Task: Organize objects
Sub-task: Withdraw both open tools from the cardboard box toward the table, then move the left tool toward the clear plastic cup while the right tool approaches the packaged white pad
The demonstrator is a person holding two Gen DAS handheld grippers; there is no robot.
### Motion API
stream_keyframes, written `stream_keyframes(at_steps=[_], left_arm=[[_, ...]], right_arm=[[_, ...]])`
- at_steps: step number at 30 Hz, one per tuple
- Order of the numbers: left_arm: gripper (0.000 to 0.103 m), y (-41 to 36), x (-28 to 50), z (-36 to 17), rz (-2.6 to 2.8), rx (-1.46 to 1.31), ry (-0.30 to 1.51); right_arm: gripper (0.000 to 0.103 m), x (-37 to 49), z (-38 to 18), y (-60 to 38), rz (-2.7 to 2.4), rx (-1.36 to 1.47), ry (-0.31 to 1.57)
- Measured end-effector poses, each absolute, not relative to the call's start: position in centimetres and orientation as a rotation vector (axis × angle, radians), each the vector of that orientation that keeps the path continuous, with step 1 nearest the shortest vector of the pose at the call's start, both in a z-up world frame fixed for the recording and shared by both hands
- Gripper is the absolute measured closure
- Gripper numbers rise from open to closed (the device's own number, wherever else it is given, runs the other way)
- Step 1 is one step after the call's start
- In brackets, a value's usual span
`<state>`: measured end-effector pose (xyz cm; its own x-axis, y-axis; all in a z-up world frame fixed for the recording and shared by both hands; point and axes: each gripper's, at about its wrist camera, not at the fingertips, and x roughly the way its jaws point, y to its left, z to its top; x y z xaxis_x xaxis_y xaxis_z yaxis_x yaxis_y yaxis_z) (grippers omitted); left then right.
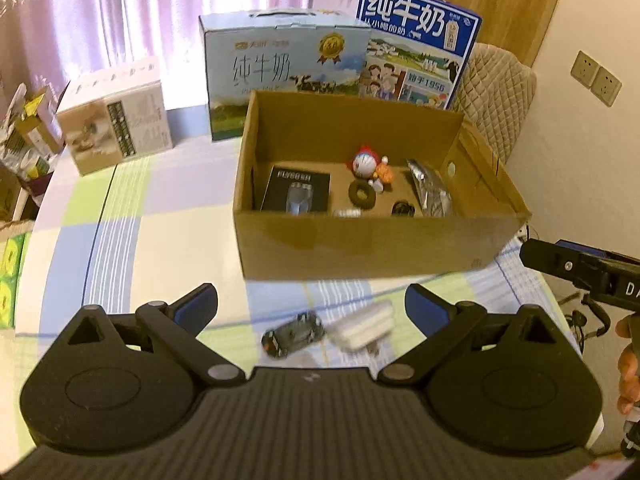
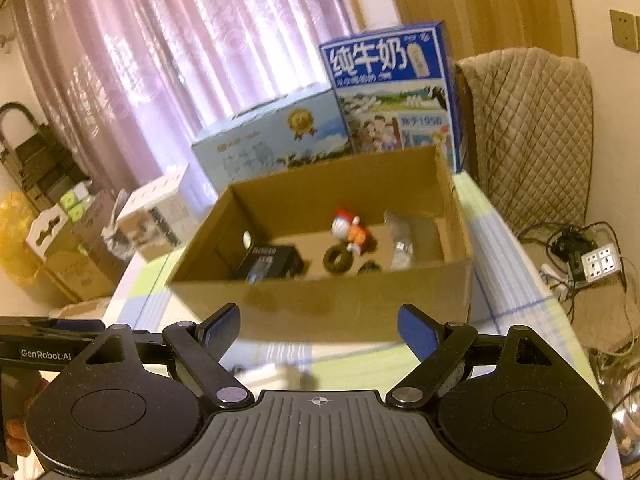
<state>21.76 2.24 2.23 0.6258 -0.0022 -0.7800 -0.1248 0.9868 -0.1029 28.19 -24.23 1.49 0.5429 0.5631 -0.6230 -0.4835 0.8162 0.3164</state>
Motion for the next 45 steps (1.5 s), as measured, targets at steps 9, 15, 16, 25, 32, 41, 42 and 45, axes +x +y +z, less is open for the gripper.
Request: stream_keyframes(at_steps=[9,15,16,25,32,41,42,45], left_arm=[[0.004,2.4,18.1,0.0,0.082,-0.175,0.961],[0.004,2.1,16.6,-1.7,0.093,-0.181,1.014],[0.004,2.1,16.4,-2.1,0.095,-0.182,1.024],[0.005,2.6,15.4,-4.6,0.132,-0.203,1.086],[0.005,2.7,14.9,-5.6,0.14,-0.212,1.111],[0.005,3.2,14.8,-6.7,0.154,-0.223,1.128],[0.005,3.2,14.8,-6.8,0.157,-0.223,1.13],[0.005,3.4,15.0,-7.1,0.163,-0.226,1.136]], right_arm=[[0.02,24.6,-1.4,-24.0,0.688,0.043,0.879],[0.02,23.2,-3.5,-23.7,0.711,-0.002,0.944],[0.02,23.0,-3.7,-23.7,0.713,-0.01,0.948],[0.02,21.9,-5.6,-22.8,0.735,-0.1,0.956],[0.02,20.9,-6.7,-21.6,0.766,-0.187,0.933],[0.02,19.7,-8.5,-19.5,0.844,-0.364,0.846],[0.02,19.7,-8.7,-19.3,0.844,-0.382,0.842],[0.02,19.9,-9.3,-18.8,0.852,-0.433,0.823]])
